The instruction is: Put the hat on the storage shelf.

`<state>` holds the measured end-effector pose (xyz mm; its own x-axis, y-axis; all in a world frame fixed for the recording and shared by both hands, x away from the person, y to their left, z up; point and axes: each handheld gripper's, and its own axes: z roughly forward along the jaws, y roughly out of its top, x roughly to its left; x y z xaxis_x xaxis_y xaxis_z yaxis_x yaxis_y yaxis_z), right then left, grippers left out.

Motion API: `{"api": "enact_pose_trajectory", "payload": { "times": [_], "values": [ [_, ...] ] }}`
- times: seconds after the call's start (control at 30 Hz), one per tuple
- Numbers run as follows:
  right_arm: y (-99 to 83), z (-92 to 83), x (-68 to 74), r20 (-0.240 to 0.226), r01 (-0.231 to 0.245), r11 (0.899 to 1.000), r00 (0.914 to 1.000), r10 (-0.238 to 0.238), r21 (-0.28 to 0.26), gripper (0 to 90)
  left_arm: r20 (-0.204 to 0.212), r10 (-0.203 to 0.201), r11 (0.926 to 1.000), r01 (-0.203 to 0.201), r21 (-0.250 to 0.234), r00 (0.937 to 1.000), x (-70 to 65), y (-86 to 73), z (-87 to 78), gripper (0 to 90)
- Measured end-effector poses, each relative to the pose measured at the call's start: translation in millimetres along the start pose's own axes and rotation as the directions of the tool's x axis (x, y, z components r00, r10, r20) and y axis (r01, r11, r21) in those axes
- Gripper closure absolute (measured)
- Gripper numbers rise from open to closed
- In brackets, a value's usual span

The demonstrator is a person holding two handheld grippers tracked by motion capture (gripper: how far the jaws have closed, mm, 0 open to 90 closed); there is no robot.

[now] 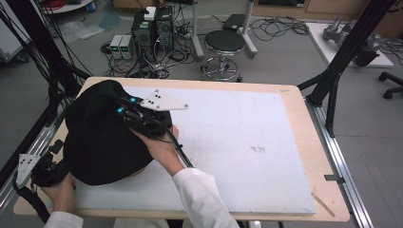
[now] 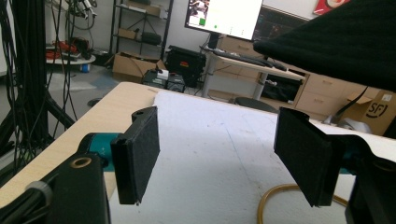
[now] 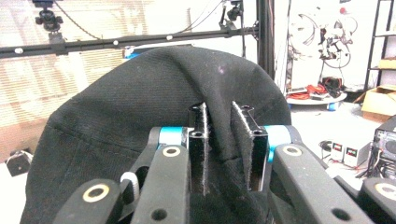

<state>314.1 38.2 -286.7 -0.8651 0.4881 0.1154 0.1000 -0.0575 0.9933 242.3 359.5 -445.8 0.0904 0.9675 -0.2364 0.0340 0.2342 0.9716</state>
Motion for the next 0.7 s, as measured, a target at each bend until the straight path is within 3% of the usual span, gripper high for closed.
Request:
{"api": "enact_pose_trajectory", "payload": {
  "times": [0.37, 0.5, 0.57, 0.63, 0.7],
  "values": [
    [1.8, -7.1, 4.3, -0.009, 0.043, 0.998, 0.999, -0.043, -0.038, 62.2, -0.004, -0.008, 1.0, 0.008, 0.001, 1.0, 0.5, -0.9, 0.2, 31.5],
    [2.5, -9.9, 4.9, 0.034, 0.038, 0.998, 0.9988, -0.036, -0.053, 44.3, -0.005, -0.009, 1.0, 0.009, -0.002, 0.9999, 0.4, -0.7, -0.6, 31.6],
    [2.6, -11.0, 4.7, 0.051, 0.035, 0.997, 0.9982, -0.032, -0.062, 39.7, -0.005, -0.008, 1.0, 0.008, -0.002, 1.0, 0.4, -0.8, -0.5, 31.6],
    [4.3, -15.7, 1.0, 0.054, 0.012, 0.998, 0.9985, -0.009, -0.059, 29.7, -0.005, -0.006, 1.0, 0.006, -0.001, 1.0, 0.3, -0.9, -0.4, 31.6],
    [4.9, -18.2, -0.4, 0.056, 0.013, 0.998, 0.9984, -0.01, -0.054, 27.0, -0.006, -0.006, 1.0, 0.005, -0.002, 1.0, 0.2, -1.0, -0.2, 31.5]
  ]
}}
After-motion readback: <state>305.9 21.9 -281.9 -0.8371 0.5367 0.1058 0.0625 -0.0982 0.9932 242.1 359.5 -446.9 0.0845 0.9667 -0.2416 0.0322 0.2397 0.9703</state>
